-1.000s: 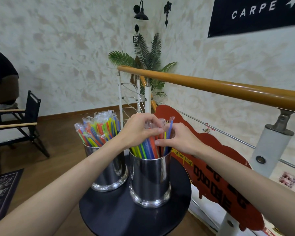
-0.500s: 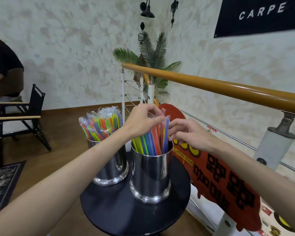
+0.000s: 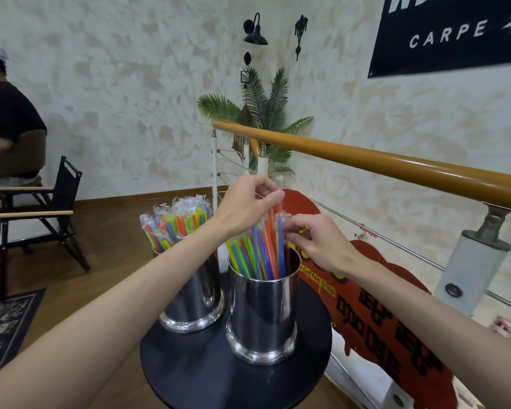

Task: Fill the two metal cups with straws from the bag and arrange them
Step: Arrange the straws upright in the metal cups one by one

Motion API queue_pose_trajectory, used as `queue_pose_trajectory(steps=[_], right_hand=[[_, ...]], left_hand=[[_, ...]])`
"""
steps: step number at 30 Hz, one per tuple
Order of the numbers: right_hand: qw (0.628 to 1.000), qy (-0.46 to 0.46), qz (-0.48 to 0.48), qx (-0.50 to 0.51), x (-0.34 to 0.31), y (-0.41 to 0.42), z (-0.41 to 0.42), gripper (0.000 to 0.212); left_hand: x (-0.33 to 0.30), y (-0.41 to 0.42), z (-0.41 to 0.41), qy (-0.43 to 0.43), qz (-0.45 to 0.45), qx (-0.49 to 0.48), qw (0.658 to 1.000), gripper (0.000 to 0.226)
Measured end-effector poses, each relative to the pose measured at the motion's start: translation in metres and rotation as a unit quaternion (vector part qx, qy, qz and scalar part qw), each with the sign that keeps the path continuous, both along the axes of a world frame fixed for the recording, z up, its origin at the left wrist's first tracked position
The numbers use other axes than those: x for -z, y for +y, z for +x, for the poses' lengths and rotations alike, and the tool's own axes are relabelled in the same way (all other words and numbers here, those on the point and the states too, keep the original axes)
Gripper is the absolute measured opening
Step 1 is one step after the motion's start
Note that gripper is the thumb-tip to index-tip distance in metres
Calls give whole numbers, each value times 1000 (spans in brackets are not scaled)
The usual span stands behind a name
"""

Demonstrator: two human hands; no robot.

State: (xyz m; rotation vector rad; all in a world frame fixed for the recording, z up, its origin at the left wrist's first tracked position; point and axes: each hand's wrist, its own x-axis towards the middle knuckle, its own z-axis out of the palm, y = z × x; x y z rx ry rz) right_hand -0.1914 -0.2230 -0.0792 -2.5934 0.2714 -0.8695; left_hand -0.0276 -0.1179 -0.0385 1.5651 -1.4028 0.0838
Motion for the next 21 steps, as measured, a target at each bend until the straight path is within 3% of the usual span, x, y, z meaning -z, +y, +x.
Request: queue_pose_trajectory(steps=[7,12,17,19,21], right_hand=[[989,-91,-114,38,-26,-1,-1,27],[959,-177,-211,73,-67,-6,6,25],[959,-255,-112,56,-90,2,6,14],[967,-249,-39,26,-88,11,2,2],[974,-228,12,16,-79,18,-3,6]], left_hand=[[8,27,8,-157,50,-81,983,38],[21,31,10,-147,91,-75,982,40],[28,32,10,-124,111,-55,984,49],[28,33,10,-121,113,-49,985,50],[28,34,10,-116,109,-44,986,50]])
